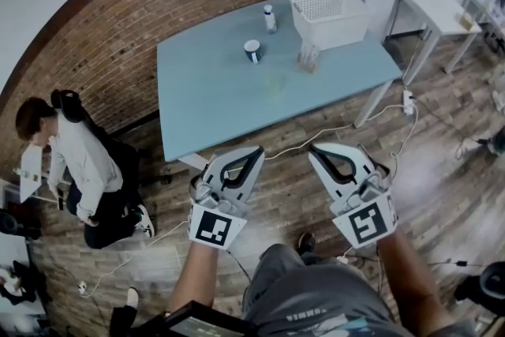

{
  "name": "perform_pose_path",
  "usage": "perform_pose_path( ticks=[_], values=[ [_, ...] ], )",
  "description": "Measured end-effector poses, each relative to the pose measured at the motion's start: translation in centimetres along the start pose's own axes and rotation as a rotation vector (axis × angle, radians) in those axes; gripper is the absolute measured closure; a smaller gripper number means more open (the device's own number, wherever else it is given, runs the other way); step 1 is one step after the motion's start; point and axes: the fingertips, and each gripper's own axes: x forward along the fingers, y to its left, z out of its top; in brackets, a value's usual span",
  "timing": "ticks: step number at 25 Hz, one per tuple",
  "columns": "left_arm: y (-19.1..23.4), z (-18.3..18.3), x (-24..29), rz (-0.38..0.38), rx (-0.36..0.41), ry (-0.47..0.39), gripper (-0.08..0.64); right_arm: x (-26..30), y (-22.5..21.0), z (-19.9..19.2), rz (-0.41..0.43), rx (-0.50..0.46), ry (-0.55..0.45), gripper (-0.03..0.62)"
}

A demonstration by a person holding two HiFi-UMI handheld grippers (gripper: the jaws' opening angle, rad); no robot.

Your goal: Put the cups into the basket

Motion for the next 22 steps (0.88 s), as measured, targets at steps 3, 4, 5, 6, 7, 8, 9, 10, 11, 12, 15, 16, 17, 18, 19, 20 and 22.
perform_pose_path(
  ticks=[3,4,5,6,7,8,9,10,11,12,15,16,17,18,19,20,22],
  values=[
    [-0.3,0.5,0.9,-0.015,0.005,-0.004,0.56,-0.4,-1.0,-0.1,-0.01,0.005,0.0,0.581],
    [-0.3,0.8,1.3,-0.02,0.013,-0.006,0.56,-0.5,-1.3,-0.1,-0.013,0.006,-0.002,0.581],
    [-0.2,1.1,1.5,-0.02,0.018,-0.009,0.56,-0.6,-1.5,-0.1,-0.014,0.005,-0.003,0.581],
    [0.0,1.3,1.6,-0.016,0.02,-0.012,0.56,-0.6,-1.7,-0.1,-0.013,0.004,-0.005,0.581],
    [0.2,1.4,1.6,-0.011,0.02,-0.014,0.56,-0.4,-1.8,-0.2,-0.011,0.003,-0.006,0.581],
    [0.4,1.4,1.6,-0.007,0.021,-0.016,0.56,-0.2,-1.8,-0.2,-0.009,0.003,-0.007,0.581],
    [0.6,1.4,1.6,-0.004,0.022,-0.016,0.56,0.0,-1.8,-0.2,-0.006,0.002,-0.009,0.581],
    [0.8,1.3,1.6,-0.002,0.024,-0.015,0.56,0.2,-1.7,-0.3,-0.003,0.0,-0.01,0.581],
    [1.0,1.1,1.5,0.0,0.025,-0.013,0.56,0.5,-1.6,-0.3,0.002,-0.001,-0.011,0.581],
    [1.2,1.0,1.3,0.002,0.025,-0.013,0.56,0.8,-1.4,-0.4,0.007,0.0,-0.011,0.581],
    [2.4,0.2,1.5,0.009,0.023,-0.027,0.56,2.1,-1.5,-0.8,0.012,-0.003,0.001,0.581],
    [2.8,-0.3,1.7,0.007,0.019,-0.026,0.56,2.7,-1.7,-1.0,0.012,-0.006,0.01,0.581],
    [3.3,-0.9,1.8,0.004,0.012,-0.024,0.56,3.2,-1.9,-1.1,0.011,-0.007,0.018,0.581],
    [3.8,-1.4,2.0,-0.001,0.004,-0.025,0.56,3.8,-2.1,-1.2,0.007,-0.007,0.022,0.581],
    [4.3,-1.8,2.3,-0.006,-0.003,-0.029,0.56,4.4,-2.5,-1.2,0.001,-0.006,0.025,0.581],
    [4.9,-2.2,2.6,-0.011,-0.009,-0.034,0.56,4.9,-2.9,-1.3,-0.006,-0.005,0.03,0.581],
    [5.9,-2.7,3.1,-0.022,-0.015,-0.047,0.56,6.1,-3.7,-1.7,-0.02,-0.005,0.044,0.581]
  ],
)
